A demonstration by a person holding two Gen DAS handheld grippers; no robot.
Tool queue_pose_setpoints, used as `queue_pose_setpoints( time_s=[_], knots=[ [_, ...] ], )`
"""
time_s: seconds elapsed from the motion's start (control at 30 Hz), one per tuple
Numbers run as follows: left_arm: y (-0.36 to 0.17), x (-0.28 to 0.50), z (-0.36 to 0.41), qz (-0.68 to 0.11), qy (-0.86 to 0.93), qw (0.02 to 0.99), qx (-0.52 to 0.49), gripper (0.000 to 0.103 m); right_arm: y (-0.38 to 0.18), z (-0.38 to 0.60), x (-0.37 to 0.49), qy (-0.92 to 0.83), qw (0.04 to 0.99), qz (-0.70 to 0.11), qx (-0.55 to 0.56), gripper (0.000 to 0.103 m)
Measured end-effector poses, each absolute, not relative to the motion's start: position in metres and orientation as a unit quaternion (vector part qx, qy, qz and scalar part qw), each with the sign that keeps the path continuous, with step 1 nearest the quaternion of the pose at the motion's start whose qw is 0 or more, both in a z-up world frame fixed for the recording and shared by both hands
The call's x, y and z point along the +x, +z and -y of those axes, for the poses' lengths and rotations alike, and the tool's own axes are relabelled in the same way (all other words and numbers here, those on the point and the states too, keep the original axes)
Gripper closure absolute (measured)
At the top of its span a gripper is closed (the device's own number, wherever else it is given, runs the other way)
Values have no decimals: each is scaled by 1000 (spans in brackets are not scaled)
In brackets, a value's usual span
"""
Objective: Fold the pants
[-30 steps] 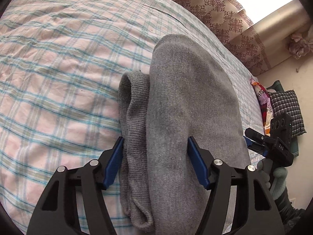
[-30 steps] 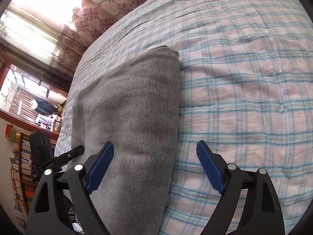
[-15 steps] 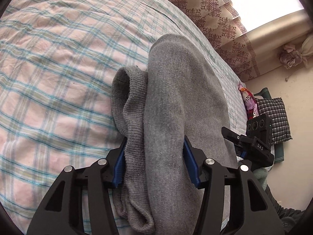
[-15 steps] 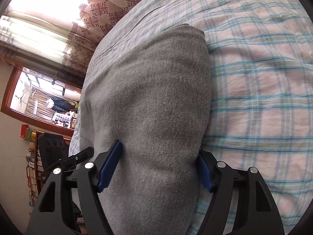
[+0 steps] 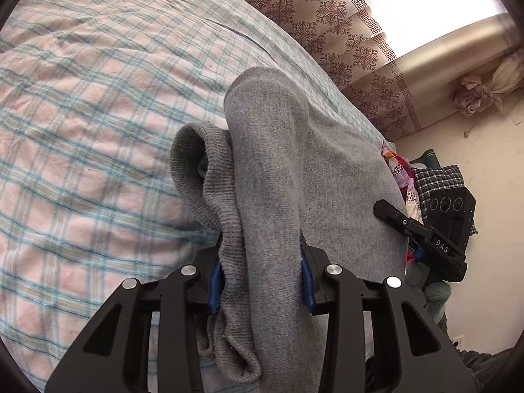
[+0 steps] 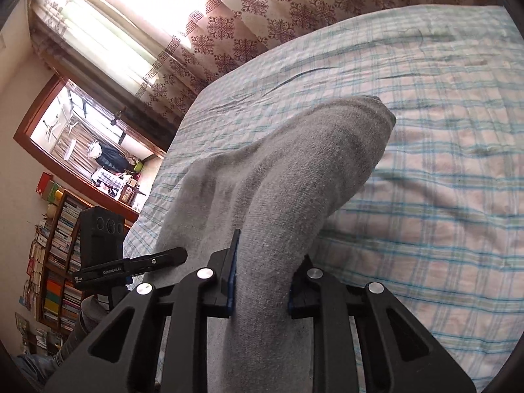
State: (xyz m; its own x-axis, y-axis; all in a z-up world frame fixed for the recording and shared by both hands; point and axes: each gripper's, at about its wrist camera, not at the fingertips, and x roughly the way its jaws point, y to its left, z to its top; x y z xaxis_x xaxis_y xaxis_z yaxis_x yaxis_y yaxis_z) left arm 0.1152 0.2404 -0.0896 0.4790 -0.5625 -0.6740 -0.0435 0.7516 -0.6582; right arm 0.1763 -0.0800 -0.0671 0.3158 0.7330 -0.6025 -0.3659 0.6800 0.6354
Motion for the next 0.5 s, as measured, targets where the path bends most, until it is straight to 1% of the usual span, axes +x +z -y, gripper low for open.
queue_pose_setpoints(
  time_s=[0.23, 0.5],
  knots=[
    [-71, 155, -194, -477, -194, 806, -291, 66, -41, 122, 202, 323, 814, -439, 201, 83],
    [-73, 209, -132, -490, -219, 799, -272, 66, -44, 183, 230, 276, 833, -429, 212, 83]
  ],
)
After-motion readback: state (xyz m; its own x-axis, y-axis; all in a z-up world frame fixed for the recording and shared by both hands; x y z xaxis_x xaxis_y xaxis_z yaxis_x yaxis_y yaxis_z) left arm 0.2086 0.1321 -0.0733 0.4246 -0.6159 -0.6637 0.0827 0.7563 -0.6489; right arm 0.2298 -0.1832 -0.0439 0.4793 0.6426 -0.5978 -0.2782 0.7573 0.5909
